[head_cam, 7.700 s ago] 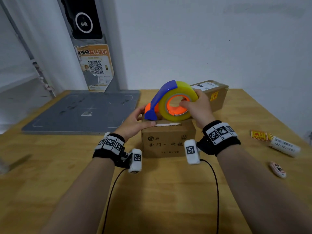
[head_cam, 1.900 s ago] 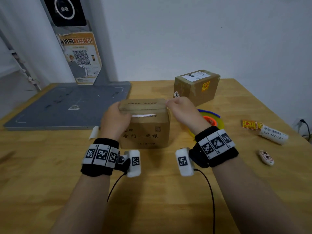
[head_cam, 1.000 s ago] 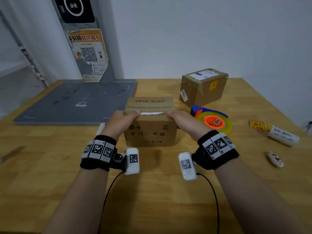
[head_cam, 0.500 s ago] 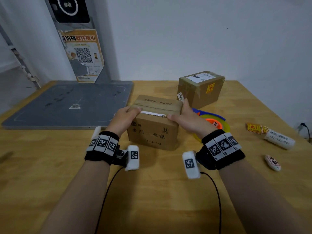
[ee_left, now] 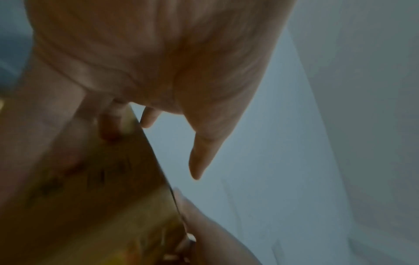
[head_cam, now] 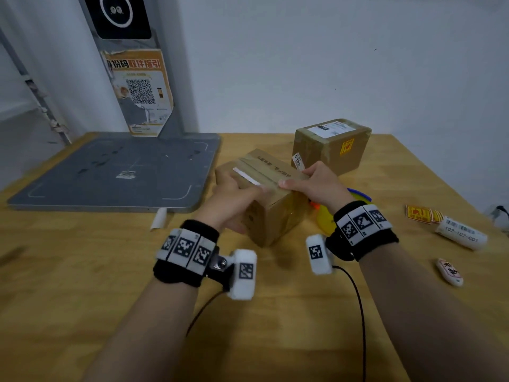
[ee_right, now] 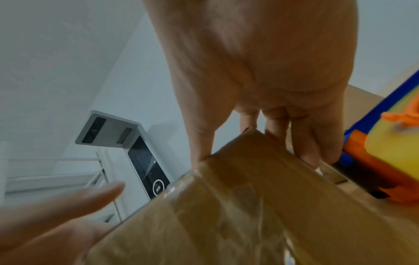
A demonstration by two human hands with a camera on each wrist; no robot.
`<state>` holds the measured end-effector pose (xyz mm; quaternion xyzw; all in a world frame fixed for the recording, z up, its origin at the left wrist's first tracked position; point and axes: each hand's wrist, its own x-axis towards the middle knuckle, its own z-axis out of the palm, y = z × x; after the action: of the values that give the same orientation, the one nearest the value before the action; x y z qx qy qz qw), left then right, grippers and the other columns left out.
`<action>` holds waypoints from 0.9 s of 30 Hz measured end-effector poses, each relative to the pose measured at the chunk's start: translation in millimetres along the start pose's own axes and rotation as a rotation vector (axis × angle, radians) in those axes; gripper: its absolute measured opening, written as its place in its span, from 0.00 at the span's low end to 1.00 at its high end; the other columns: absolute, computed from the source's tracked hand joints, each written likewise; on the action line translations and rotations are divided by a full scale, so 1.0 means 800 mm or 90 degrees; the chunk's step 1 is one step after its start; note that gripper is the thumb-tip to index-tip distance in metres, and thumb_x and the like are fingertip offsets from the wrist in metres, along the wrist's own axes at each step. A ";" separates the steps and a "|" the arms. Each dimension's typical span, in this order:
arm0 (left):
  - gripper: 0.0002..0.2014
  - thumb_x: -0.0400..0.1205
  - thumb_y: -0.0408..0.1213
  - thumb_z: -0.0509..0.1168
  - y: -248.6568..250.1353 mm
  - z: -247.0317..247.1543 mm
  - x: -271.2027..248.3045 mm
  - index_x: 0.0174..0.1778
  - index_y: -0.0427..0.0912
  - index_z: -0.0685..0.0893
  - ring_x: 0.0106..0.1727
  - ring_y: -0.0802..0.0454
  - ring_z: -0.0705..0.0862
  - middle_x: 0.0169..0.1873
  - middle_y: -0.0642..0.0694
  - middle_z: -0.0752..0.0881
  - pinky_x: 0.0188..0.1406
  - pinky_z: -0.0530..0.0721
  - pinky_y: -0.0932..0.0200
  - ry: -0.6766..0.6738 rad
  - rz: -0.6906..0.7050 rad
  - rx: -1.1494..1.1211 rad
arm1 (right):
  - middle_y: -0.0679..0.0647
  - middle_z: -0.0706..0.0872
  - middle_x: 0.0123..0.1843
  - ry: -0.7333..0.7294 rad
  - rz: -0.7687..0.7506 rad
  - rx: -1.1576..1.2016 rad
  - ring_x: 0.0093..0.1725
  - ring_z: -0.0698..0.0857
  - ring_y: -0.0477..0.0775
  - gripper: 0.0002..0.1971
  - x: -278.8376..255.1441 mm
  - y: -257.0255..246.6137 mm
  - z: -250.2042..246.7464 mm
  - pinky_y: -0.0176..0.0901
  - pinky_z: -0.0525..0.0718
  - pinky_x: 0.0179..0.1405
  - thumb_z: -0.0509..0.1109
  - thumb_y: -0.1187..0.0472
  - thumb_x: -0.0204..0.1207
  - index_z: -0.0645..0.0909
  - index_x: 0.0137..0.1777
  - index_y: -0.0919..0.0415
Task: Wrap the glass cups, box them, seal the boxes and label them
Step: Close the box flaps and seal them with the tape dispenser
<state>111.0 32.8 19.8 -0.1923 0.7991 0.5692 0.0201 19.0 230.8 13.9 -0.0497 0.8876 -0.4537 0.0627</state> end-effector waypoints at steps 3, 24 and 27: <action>0.47 0.76 0.55 0.79 -0.004 0.030 -0.012 0.86 0.56 0.59 0.73 0.43 0.75 0.78 0.47 0.61 0.55 0.90 0.45 0.012 0.067 0.079 | 0.58 0.86 0.36 0.010 -0.011 -0.007 0.36 0.86 0.59 0.30 -0.014 -0.002 -0.005 0.51 0.78 0.35 0.84 0.33 0.63 0.84 0.38 0.63; 0.26 0.87 0.58 0.64 0.030 0.023 0.015 0.82 0.64 0.73 0.82 0.40 0.71 0.86 0.47 0.69 0.77 0.76 0.34 -0.059 0.143 0.242 | 0.43 0.60 0.91 -0.169 -0.168 -0.339 0.91 0.44 0.51 0.25 0.006 -0.027 0.005 0.71 0.40 0.87 0.42 0.39 0.92 0.64 0.86 0.32; 0.23 0.88 0.55 0.64 0.028 0.023 0.019 0.81 0.63 0.76 0.78 0.42 0.76 0.84 0.48 0.70 0.76 0.78 0.39 -0.038 0.135 0.229 | 0.43 0.54 0.93 -0.184 -0.134 -0.410 0.92 0.41 0.52 0.27 0.030 -0.036 0.000 0.73 0.36 0.85 0.37 0.35 0.90 0.58 0.88 0.30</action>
<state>86.3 51.7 30.0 -0.0834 0.9026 0.4219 0.0180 -4.0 210.3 35.3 -0.2211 0.9569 -0.1436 0.1216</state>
